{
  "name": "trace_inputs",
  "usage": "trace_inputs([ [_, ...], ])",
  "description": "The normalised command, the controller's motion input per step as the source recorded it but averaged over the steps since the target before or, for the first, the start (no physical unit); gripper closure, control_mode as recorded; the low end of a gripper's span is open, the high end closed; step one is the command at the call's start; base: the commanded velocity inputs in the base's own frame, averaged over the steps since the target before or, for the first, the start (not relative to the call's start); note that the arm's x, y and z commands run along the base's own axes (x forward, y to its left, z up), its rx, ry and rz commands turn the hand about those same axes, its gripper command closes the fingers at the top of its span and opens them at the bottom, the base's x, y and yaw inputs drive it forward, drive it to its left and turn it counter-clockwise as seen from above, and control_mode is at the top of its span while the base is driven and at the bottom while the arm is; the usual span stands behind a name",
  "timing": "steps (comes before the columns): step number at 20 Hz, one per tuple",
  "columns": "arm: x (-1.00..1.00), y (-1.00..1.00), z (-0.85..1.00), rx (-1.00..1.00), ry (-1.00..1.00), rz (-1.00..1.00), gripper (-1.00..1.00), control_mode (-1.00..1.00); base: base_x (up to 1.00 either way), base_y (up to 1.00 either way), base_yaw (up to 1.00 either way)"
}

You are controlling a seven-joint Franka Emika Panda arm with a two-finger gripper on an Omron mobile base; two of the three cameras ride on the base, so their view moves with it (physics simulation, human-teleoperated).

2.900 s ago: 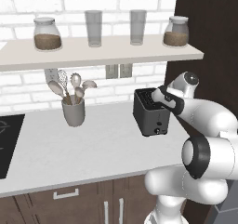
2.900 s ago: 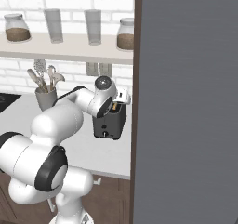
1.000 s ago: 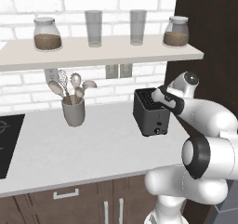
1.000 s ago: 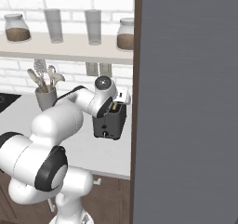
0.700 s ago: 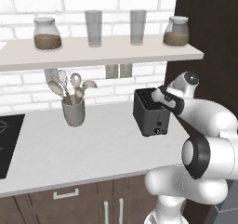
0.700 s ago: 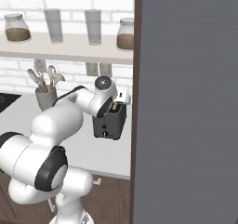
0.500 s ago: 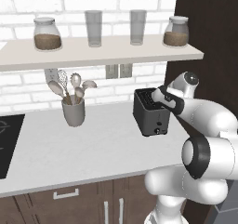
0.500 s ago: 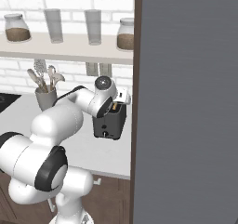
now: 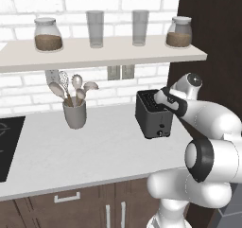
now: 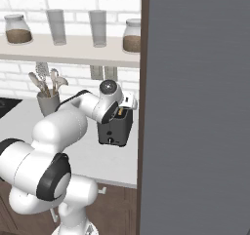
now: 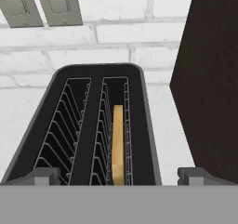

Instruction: Start the toaster. Once the lever pops up, take the bread to the plate on the dining counter.

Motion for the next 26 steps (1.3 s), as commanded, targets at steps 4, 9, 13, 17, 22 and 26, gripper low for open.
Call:
trace_inputs([
  [4,0.0,0.0,0.0,0.0,0.0,0.0,-1.0,-1.0,0.0,0.0,0.0],
  [9,0.0,0.0,0.0,0.0,0.0,0.0,-1.0,-1.0,0.0,0.0,0.0],
  [13,0.0,0.0,0.0,0.0,0.0,0.0,-1.0,-1.0,0.0,0.0,0.0],
  [17,0.0,0.0,0.0,0.0,0.0,0.0,-1.0,-1.0,0.0,0.0,0.0],
  [22,0.0,0.0,0.0,0.0,0.0,0.0,-1.0,-1.0,0.0,0.0,0.0],
  [26,0.0,0.0,0.0,0.0,0.0,0.0,-1.0,-1.0,0.0,0.0,0.0],
])
